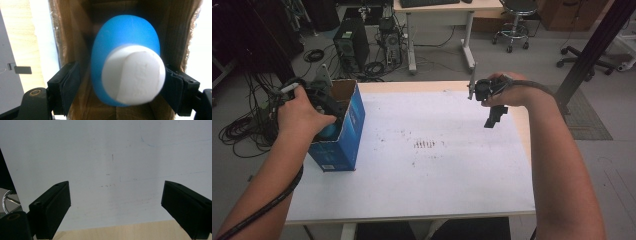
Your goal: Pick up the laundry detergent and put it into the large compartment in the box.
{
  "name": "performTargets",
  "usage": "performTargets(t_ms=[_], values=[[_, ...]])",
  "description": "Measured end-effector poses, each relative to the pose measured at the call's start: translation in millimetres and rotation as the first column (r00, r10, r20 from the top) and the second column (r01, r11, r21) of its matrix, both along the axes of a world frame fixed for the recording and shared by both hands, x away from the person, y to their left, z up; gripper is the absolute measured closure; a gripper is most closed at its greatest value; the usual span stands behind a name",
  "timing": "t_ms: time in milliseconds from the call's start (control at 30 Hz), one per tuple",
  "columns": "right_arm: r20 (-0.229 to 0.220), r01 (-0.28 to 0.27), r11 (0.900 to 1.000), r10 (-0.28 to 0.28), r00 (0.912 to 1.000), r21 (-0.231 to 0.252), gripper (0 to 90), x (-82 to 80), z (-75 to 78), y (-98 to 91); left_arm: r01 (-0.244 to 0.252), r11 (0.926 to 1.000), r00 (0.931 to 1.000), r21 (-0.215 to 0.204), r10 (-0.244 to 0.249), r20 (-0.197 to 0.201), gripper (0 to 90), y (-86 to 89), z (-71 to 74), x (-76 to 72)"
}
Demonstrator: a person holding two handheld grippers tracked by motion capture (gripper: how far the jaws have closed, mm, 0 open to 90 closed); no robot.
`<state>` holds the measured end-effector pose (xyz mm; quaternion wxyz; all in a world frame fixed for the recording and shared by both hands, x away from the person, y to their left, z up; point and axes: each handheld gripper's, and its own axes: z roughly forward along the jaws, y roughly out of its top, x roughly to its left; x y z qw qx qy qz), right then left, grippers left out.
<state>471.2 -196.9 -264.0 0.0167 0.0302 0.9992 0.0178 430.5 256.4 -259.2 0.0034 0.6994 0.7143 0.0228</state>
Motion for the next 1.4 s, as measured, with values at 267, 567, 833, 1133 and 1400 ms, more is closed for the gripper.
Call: performTargets(t_ms=[267, 567, 833, 1133, 1400], values=[[-0.001, 0.002, 1.0, -0.002, 1.0, 0.0, 8.9, -0.2, 0.4, -0.1, 0.005, 1.0, 0.9999, -0.006, -0.005, 0.011, 18.9, 0.1, 7.6, -3.6], [-0.002, 0.004, 1.0, -0.004, 1.0, 0.004, 8.9, -0.1, 0.1, 0.2, 0.029, 0.9995, 0.9994, -0.013, -0.028, 0.018, 13.6, -5.6, 19.4, -5.8], [-0.002, 0.007, 1.0, -0.007, 1.0, 0.004, 8.9, 0.0, 0.4, -2.7, 0.067, 0.9974, 0.9977, -0.026, -0.067, 0.012, 9.0, -16.6, 30.7, -9.5], [-0.001, 0.008, 0.9999, -0.008, 1.0, 0.007, 8.9, -0.3, 0.5, -4.3, 0.162, 0.9858, 0.9865, -0.046, -0.16, 0.034, 6.1, -43.7, 47.4, -17.7], [0.0, 0.009, 0.9999, -0.009, 1.0, 0.008, 8.9, -0.9, 1.0, -6.1, 0.214, 0.9769, 0.976, -0.012, -0.213, 0.046, 0.2, -61.0, 55.9, -23.3]])
